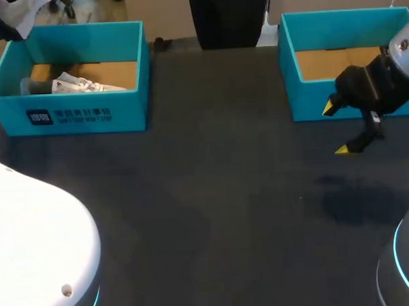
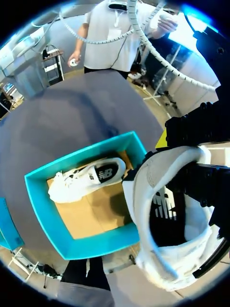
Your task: Take the shoe out of the shoebox, open the shoe tongue, remove and reinsert the insole, then place the shoe into the shoebox
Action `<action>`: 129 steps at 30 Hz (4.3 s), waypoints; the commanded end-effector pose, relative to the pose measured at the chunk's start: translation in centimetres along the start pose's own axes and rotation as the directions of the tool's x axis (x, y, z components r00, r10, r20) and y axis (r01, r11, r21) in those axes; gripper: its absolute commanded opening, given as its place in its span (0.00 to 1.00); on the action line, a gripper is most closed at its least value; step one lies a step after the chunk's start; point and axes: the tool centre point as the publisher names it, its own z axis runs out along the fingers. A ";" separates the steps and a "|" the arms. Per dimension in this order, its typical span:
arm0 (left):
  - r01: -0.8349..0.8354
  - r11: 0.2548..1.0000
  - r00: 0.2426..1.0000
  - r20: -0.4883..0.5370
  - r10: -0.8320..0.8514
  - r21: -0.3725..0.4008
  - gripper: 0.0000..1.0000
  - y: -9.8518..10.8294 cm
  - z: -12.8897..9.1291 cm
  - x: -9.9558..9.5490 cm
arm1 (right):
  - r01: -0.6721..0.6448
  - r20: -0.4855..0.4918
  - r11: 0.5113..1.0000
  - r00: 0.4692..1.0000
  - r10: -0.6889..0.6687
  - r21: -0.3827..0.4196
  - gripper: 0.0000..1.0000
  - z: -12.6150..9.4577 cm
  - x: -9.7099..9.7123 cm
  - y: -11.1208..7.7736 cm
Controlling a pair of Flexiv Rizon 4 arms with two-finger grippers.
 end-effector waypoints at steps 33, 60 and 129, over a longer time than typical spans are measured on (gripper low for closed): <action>-0.900 0.253 0.363 -0.291 0.885 -0.354 0.00 4.5 -1.1 -1.3 | -0.001 0.001 1.000 1.000 0.001 0.004 1.00 0.1 0.0 0.0; -0.893 0.293 0.391 -0.270 0.880 -0.341 0.00 4.4 -0.7 -2.5 | -0.001 0.001 1.000 1.000 0.001 0.004 1.00 0.1 0.0 0.0; -0.930 0.219 0.284 -0.198 0.938 -0.294 0.00 3.6 6.5 -11.1 | -0.001 0.001 1.000 1.000 0.001 0.004 1.00 0.1 0.0 0.0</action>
